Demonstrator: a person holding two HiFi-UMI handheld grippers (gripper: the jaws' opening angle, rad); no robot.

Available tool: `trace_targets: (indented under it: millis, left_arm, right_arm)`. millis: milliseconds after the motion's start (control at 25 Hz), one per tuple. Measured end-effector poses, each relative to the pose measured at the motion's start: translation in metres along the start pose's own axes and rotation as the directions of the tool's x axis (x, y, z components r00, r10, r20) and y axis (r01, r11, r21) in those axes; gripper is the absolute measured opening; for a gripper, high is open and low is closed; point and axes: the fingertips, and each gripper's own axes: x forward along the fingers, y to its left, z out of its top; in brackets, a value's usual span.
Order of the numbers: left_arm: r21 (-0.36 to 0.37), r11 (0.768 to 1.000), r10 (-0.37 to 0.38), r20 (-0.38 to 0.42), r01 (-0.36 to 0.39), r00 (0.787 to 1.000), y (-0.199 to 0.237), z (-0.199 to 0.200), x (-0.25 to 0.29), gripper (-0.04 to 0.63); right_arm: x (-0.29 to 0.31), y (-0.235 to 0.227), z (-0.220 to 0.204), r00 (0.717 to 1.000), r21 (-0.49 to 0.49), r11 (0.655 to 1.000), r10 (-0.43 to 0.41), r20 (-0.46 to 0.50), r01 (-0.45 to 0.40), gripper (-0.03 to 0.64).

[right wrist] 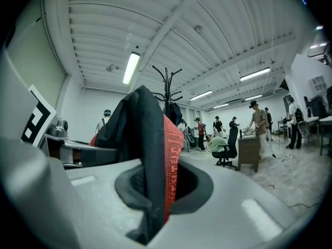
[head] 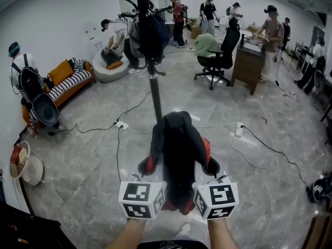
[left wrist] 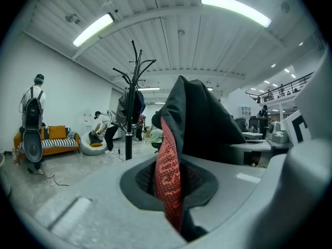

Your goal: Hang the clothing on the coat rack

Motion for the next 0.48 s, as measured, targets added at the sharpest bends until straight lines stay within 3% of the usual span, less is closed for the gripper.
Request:
trace_targets:
  millis: [480]
  left_arm:
    - [-0.001,0.995,0.096,0.000,-0.096,0.995,-0.004,0.011,0.043,0.025]
  right_arm:
    - [0.035,-0.046,0.007,0.997,0.001,0.998,0.071,0.006,-0.071,0.025]
